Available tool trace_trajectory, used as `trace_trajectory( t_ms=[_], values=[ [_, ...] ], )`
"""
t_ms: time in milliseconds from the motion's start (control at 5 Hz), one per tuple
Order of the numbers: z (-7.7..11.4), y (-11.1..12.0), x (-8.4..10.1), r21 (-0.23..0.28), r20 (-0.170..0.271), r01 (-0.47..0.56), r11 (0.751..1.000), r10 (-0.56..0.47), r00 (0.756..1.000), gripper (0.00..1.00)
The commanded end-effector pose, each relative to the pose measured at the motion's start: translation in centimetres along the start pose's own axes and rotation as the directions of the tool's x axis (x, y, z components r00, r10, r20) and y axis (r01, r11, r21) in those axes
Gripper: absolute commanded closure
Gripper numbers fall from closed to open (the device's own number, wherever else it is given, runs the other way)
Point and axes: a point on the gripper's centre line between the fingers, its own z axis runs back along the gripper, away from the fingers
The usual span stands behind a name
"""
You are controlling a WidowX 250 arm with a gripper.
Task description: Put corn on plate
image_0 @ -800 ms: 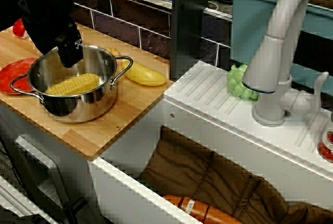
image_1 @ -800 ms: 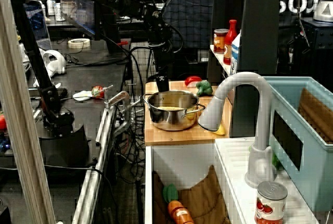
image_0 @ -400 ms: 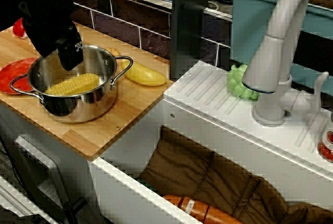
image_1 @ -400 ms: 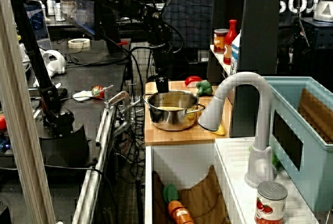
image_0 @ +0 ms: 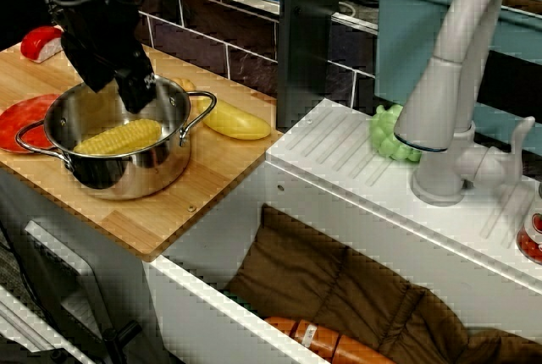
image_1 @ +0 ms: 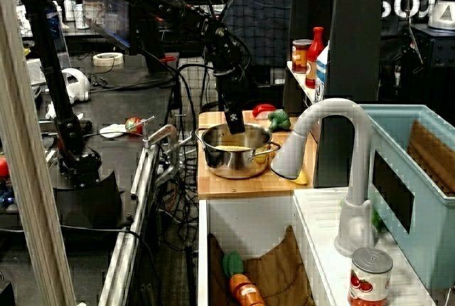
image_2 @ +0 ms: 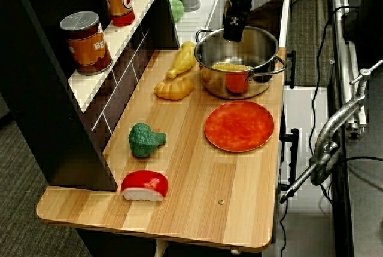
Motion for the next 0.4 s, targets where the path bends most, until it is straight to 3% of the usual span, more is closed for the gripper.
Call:
trace_trajectory(
  t_ms=[0,200],
  values=[
    [-2.32,1.85,1.01,0.048,0.052,0.097,0.994,-0.099,0.994,0.0],
    [-2.58,2.69,0.67,0.011,0.02,0.127,0.992,-0.128,0.992,0.0]
  ],
)
